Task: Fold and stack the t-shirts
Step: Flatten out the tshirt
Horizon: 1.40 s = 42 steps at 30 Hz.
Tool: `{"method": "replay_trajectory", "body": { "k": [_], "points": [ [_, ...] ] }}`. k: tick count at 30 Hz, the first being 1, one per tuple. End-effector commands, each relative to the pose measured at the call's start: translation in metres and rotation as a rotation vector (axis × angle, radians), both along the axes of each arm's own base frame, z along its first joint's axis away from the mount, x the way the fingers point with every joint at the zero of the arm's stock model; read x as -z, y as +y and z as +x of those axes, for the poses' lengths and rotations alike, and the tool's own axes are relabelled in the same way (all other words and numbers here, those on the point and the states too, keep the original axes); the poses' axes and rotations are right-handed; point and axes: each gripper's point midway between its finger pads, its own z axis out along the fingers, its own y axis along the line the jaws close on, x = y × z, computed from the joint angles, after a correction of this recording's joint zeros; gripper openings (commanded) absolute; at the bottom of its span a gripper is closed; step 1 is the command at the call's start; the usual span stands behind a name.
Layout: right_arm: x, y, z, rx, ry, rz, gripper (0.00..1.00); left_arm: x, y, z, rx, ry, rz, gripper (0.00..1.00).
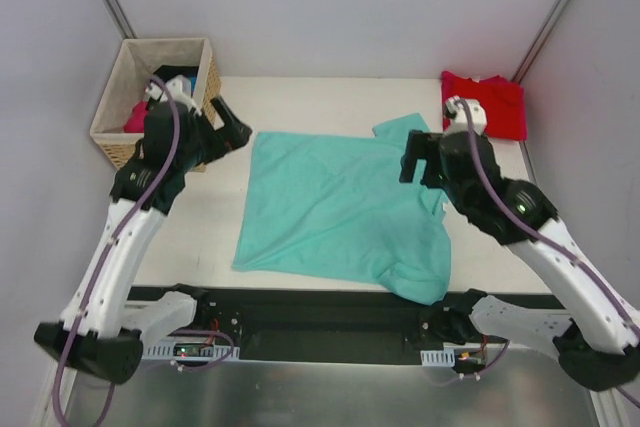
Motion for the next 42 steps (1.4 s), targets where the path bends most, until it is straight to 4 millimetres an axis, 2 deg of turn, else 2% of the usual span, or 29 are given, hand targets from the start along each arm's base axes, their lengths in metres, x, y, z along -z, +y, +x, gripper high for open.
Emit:
{"method": "replay_trajectory", "body": {
  "k": [1, 3, 4, 5, 6, 7, 8, 9, 10, 11, 12, 14, 15, 17, 18, 21, 22, 28, 31, 33, 40, 41, 42],
  "points": [
    [0.000, 0.032, 0.077, 0.042, 0.018, -0.031, 0.97, -0.004, -0.011, 0.077, 0.008, 0.007, 0.086, 0.99],
    [0.018, 0.035, 0.104, 0.062, 0.073, 0.000, 0.97, 0.005, -0.021, 0.101, 0.029, 0.048, 0.061, 0.99],
    [0.019, 0.037, 0.117, 0.072, 0.076, 0.003, 0.96, 0.036, -0.032, 0.117, 0.064, 0.130, 0.047, 0.99],
    [0.047, 0.041, 0.134, 0.084, 0.145, -0.033, 0.97, 0.050, -0.039, 0.125, 0.079, 0.165, 0.031, 0.99],
    [0.059, 0.035, 0.145, 0.106, 0.177, -0.042, 0.97, 0.063, -0.045, 0.133, 0.090, 0.195, 0.020, 0.99],
    [0.069, 0.035, 0.153, 0.109, 0.200, -0.041, 0.97, 0.093, -0.054, 0.141, 0.120, 0.265, 0.006, 0.99],
    [0.094, 0.036, 0.165, 0.118, 0.258, -0.058, 0.97, 0.108, -0.056, 0.146, 0.116, 0.295, 0.000, 0.99],
    [0.103, 0.031, 0.172, 0.127, 0.286, -0.042, 0.97, 0.121, -0.059, 0.151, 0.119, 0.306, 0.000, 0.99],
    [0.112, 0.031, 0.180, 0.133, 0.295, -0.040, 0.97, 0.146, -0.059, 0.156, 0.112, 0.353, 0.012, 0.99],
    [0.120, 0.029, 0.185, 0.138, 0.308, -0.043, 0.97, 0.158, -0.059, 0.159, 0.109, 0.373, 0.017, 0.99],
    [0.138, 0.023, 0.195, 0.155, 0.349, -0.048, 0.97, 0.176, -0.060, 0.165, 0.110, 0.405, 0.024, 0.99],
    [0.144, 0.018, 0.207, 0.168, 0.364, -0.045, 0.97, 0.190, -0.060, 0.169, 0.105, 0.431, 0.037, 0.99],
    [0.162, 0.010, 0.213, 0.182, 0.407, -0.048, 0.97, 0.200, -0.060, 0.173, 0.104, 0.448, 0.044, 0.99],
    [0.165, 0.001, 0.227, 0.198, 0.414, -0.021, 0.97, 0.204, -0.058, 0.180, 0.093, 0.447, 0.056, 0.99],
    [0.174, -0.001, 0.232, 0.201, 0.435, -0.020, 0.97, 0.208, -0.058, 0.184, 0.093, 0.451, 0.056, 0.99],
    [0.183, -0.010, 0.244, 0.218, 0.456, -0.011, 0.97, 0.211, -0.061, 0.194, 0.095, 0.453, 0.043, 0.99],
    [0.197, -0.011, 0.245, 0.224, 0.483, -0.014, 0.97, 0.211, -0.061, 0.197, 0.093, 0.451, 0.043, 0.99],
    [0.245, -0.012, 0.244, 0.254, 0.611, 0.040, 0.97, 0.220, -0.061, 0.208, 0.067, 0.460, 0.037, 0.99],
    [0.254, -0.009, 0.247, 0.258, 0.644, 0.051, 0.97, 0.225, -0.057, 0.211, 0.045, 0.471, 0.036, 0.99],
    [0.268, -0.006, 0.244, 0.251, 0.701, 0.046, 0.97, 0.232, -0.054, 0.213, 0.032, 0.485, 0.029, 0.99],
    [0.279, 0.004, 0.258, 0.241, 0.737, 0.097, 0.97, 0.245, -0.047, 0.220, 0.000, 0.513, 0.013, 0.99],
    [0.273, 0.006, 0.265, 0.236, 0.720, 0.110, 0.97, 0.246, -0.045, 0.223, -0.007, 0.513, 0.014, 0.99],
    [0.279, 0.008, 0.266, 0.233, 0.734, 0.111, 0.97, 0.246, -0.044, 0.224, -0.015, 0.512, 0.010, 0.99]
  ]
}}
